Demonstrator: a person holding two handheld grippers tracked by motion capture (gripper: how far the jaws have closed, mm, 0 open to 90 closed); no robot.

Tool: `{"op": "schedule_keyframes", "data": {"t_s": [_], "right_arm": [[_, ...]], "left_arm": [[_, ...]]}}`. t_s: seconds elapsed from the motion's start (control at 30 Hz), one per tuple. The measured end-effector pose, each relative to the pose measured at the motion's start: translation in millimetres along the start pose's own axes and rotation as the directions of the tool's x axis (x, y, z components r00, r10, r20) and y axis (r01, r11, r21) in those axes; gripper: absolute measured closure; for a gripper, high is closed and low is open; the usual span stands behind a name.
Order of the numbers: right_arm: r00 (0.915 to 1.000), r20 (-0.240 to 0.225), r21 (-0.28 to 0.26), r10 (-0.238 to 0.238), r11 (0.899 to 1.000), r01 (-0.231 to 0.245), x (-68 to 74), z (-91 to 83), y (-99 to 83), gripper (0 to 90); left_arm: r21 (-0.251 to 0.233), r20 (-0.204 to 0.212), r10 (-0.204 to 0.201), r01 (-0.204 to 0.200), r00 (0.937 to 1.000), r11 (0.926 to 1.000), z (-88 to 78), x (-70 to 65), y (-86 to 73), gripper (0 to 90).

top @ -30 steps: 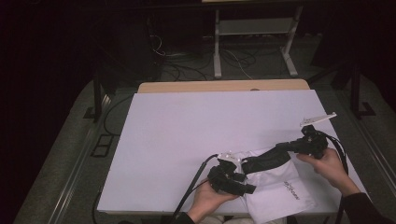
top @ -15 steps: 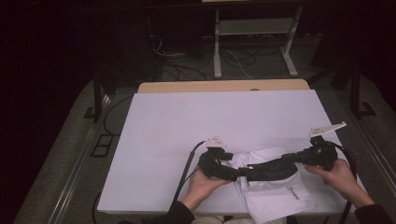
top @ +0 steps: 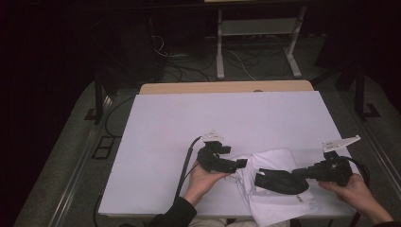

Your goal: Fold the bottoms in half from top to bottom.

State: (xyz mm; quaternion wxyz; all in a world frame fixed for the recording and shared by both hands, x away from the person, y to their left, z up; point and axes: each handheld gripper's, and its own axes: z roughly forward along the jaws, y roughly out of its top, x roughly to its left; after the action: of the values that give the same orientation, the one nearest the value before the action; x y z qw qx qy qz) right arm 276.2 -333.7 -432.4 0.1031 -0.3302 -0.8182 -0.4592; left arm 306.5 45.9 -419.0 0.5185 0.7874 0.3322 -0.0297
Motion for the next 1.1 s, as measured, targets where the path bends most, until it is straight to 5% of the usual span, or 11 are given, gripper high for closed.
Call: {"op": "schedule_keyframes", "data": {"t_s": [0.5,0.83,0.93,1.1], "right_arm": [[0.9977,-0.056,0.089,-0.037,0.995,0.042,6.6,-7.5,-20.5,85.2],[0.9921,-0.09,0.224,-0.087,0.969,0.105,17.7,-11.1,-29.7,84.1],[0.9902,-0.112,0.254,-0.084,0.961,0.11,19.9,-10.7,-30.0,79.6],[0.9879,-0.124,0.224,-0.093,0.967,0.119,23.9,-13.5,-19.7,64.9]], "left_arm": [[-0.03,0.005,-0.009,0.01,0.9999,0.9995,1.2,1.9,3.2,13.2],[-0.028,0.013,-0.003,0.003,0.9999,0.9996,3.5,0.4,4.7,13.2],[-0.028,0.014,-0.002,0.002,0.9999,0.9996,3.9,0.1,5.0,13.2],[-0.031,0.017,-0.002,0.002,0.9998,0.9995,3.9,1.1,5.0,13.1]]}}
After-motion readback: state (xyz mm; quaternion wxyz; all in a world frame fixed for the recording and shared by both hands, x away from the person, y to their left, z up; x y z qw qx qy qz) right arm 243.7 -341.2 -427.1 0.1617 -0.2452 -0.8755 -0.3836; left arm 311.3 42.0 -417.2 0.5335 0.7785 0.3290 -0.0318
